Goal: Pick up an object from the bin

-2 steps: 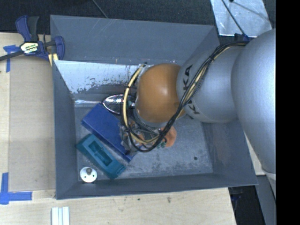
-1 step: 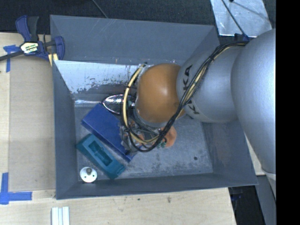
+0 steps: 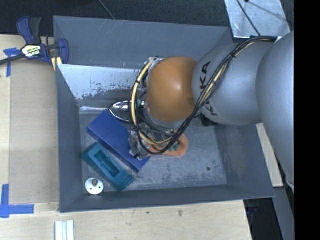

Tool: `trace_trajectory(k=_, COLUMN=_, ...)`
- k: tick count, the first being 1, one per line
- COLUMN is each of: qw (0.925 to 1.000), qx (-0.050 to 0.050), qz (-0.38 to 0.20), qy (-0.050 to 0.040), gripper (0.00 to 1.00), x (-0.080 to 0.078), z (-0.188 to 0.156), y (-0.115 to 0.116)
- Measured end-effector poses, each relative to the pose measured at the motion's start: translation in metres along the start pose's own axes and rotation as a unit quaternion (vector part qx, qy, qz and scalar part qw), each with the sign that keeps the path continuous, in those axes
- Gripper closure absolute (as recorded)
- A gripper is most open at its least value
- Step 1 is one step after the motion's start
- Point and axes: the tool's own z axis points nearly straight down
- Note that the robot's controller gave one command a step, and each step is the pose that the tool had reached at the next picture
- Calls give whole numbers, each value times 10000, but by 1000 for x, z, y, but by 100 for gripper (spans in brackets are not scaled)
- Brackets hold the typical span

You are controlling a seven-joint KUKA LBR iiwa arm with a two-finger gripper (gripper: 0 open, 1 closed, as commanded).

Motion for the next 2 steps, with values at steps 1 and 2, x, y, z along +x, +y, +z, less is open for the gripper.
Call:
trace_trajectory(k=1, qw=9998, qx=-1, qz=-203, qy=8, gripper=100, x=2, z=-55, y=-2)
trace_trajectory(k=2, qw=9988, qx=4, qz=-483, qy=-2, gripper=0, x=18, z=-47, y=-59)
